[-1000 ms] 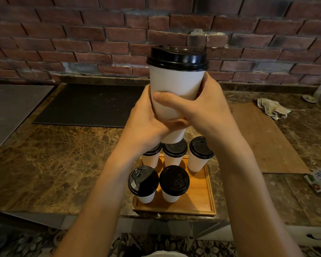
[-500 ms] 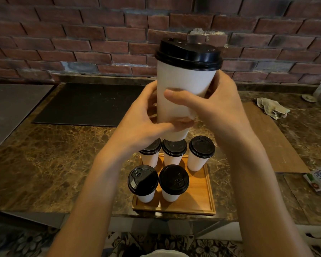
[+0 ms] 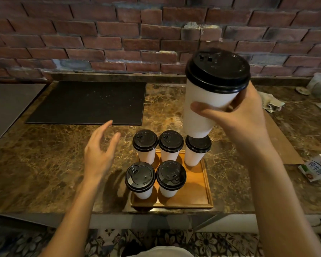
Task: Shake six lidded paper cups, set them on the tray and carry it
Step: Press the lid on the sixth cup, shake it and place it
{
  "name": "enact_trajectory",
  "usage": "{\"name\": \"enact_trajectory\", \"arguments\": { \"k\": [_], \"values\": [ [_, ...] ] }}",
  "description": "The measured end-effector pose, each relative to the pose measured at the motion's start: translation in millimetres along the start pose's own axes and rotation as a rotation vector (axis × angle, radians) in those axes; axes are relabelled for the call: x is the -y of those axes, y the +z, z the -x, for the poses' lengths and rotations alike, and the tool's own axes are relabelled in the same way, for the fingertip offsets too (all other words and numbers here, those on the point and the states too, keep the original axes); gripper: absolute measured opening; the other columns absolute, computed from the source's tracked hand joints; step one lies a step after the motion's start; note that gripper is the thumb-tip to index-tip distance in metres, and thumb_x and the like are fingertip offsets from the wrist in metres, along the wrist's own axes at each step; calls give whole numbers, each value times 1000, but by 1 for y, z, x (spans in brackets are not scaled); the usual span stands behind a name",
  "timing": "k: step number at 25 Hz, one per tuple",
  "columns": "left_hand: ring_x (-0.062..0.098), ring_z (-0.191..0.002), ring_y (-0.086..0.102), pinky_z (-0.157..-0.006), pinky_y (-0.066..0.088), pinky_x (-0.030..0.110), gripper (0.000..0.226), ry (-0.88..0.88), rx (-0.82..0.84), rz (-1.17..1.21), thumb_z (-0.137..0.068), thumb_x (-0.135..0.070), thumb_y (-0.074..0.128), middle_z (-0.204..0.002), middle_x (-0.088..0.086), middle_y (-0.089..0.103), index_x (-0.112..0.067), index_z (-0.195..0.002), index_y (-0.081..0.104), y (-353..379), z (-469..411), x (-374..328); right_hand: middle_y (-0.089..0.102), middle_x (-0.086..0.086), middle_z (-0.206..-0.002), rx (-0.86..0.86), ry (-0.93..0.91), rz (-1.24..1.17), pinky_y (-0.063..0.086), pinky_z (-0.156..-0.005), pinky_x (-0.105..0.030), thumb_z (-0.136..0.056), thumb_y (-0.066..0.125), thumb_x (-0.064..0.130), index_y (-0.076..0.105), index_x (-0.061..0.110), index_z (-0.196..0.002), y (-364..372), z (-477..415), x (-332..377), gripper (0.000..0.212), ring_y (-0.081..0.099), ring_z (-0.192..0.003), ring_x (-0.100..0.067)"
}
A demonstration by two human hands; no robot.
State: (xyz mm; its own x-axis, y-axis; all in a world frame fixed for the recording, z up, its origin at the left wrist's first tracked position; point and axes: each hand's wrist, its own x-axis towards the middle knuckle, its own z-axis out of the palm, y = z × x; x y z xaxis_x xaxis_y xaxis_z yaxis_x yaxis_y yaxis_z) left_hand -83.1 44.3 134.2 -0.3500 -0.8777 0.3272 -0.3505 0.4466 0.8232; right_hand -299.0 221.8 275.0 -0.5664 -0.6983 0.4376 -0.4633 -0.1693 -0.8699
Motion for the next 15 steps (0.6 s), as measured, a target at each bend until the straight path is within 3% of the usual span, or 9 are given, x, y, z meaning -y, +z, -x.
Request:
{"name": "enact_trajectory", "arguments": {
  "k": [3,7,10,15],
  "values": [
    [19,-142,23,-114,24,50,52,-156,78,-287,-97,-36,48,-156,2,26,-24,-146,34,22,32,69,61,13,-127,-28,5,-8,53,-95,-25,-60,85,39,48,21,-134,-6,4,-8,85,57,-119,-1],
    [26,-147,-6,-119,0,45,64,-315,460,-716,-96,-53,17,-160,11,-4,-26,-152,1,45,88,137,61,12,-127,-45,-6,-2,53,-94,-24,-60,86,38,49,18,-134,-8,7,-16,85,57,-119,-1],
    [25,-147,-10,-118,-7,42,73,-306,468,-812,-85,-60,0,-160,9,-8,-27,-150,-8,52,98,147,58,14,-126,-77,-2,21,50,-96,-20,-59,84,41,46,21,-132,-9,15,-29,85,55,-120,1],
    [23,-147,-11,-116,-10,40,74,-284,461,-841,-84,-61,-1,-160,8,-9,-28,-150,-8,53,99,151,53,16,-126,-148,68,62,43,-96,-10,-57,85,37,41,19,-132,-10,44,-74,89,51,-118,11]
  ]
}}
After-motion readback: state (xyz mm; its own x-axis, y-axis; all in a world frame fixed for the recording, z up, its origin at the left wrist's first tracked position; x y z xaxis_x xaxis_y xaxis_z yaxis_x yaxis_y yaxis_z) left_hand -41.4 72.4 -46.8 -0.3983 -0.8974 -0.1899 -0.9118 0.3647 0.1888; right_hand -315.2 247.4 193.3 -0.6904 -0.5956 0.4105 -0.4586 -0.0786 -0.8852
